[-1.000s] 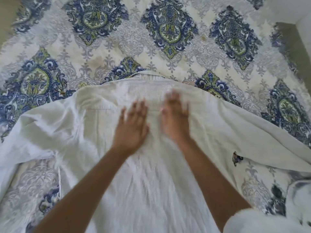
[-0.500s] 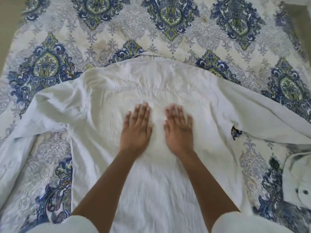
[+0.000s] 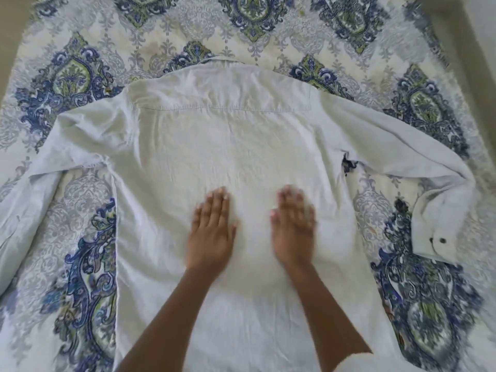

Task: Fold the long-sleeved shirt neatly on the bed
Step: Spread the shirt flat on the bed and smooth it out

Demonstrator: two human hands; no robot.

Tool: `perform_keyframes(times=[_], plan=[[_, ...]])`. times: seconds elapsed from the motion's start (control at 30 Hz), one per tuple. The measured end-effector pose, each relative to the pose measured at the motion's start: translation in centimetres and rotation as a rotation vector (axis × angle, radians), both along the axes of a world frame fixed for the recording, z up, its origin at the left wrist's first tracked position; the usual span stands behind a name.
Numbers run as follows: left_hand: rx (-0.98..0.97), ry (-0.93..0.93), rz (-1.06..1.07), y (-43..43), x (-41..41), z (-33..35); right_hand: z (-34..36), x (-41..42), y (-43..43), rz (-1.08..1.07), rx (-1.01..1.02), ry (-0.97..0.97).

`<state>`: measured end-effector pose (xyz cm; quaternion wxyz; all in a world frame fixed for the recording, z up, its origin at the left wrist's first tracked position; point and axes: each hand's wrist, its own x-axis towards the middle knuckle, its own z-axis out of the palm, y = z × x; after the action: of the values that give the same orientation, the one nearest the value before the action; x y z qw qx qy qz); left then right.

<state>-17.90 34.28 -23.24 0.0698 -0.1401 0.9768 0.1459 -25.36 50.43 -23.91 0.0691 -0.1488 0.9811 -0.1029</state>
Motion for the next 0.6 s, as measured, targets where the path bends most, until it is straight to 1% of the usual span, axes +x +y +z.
perform_keyframes(times=[0.03, 0.1, 0.17, 0.2, 0.23, 0.3, 0.37, 0.43, 0.53, 0.6], plan=[[-0.039, -0.003, 0.022, -0.9, 1.7, -0.1, -0.2, 0.2, 2.9, -0.083, 0.045, 0.027], [-0.082, -0.039, 0.104, -2.5, 4.6, 0.2, 0.4, 0.6, 7.8, -0.208, 0.116, 0.019], [-0.04, -0.071, 0.19, -2.3, 5.3, 0.9, 1.4, 0.9, 9.5, -0.28, 0.093, -0.011], [-0.013, -0.067, 0.194, -1.3, 4.7, 1.2, 1.8, 0.9, 9.0, -0.294, 0.06, -0.003], [0.0, -0.053, 0.151, 0.0, 3.6, 1.7, 2.2, 0.6, 7.8, -0.292, 0.016, 0.005], [0.007, 0.015, -0.035, 2.7, 0.8, 2.2, 2.7, -0.4, 5.2, -0.234, -0.07, 0.021], [0.024, 0.037, -0.174, 5.3, -2.0, 2.2, 2.5, -1.0, 4.2, -0.158, -0.115, -0.014], [0.043, -0.01, -0.23, 6.4, -3.7, 1.4, 1.5, -1.1, 5.9, -0.119, -0.107, -0.042], [0.019, -0.033, -0.263, 6.4, -3.8, 0.0, 0.5, -0.7, 10.0, -0.138, -0.061, -0.022], [0.012, -0.048, -0.249, 6.4, -3.7, 0.0, 1.0, -0.9, 10.0, -0.196, -0.121, -0.012]])
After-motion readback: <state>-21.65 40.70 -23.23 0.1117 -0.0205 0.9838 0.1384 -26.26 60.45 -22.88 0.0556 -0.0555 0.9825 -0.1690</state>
